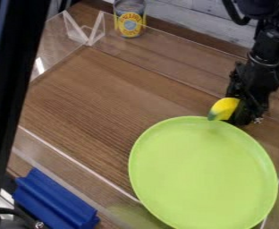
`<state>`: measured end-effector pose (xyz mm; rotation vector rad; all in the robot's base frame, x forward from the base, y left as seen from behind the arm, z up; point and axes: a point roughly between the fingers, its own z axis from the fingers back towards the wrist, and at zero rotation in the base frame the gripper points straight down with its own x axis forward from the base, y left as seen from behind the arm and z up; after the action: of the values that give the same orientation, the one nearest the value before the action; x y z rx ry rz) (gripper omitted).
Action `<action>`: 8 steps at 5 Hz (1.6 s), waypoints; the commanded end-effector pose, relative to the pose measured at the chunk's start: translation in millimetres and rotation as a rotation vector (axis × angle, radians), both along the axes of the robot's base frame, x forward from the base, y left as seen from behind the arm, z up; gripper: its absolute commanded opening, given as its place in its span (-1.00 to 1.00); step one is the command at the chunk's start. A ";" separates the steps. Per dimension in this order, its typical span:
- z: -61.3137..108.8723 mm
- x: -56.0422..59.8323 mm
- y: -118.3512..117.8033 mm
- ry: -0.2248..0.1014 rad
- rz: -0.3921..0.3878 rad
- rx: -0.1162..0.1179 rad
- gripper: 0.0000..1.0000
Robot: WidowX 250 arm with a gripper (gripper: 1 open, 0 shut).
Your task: Put the banana in the green plate
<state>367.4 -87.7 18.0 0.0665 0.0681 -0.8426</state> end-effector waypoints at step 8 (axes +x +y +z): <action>37.8 -15.6 8.3 -0.036 -0.036 -0.002 -1.00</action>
<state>344.6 -76.7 24.1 0.0649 0.1213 -0.8787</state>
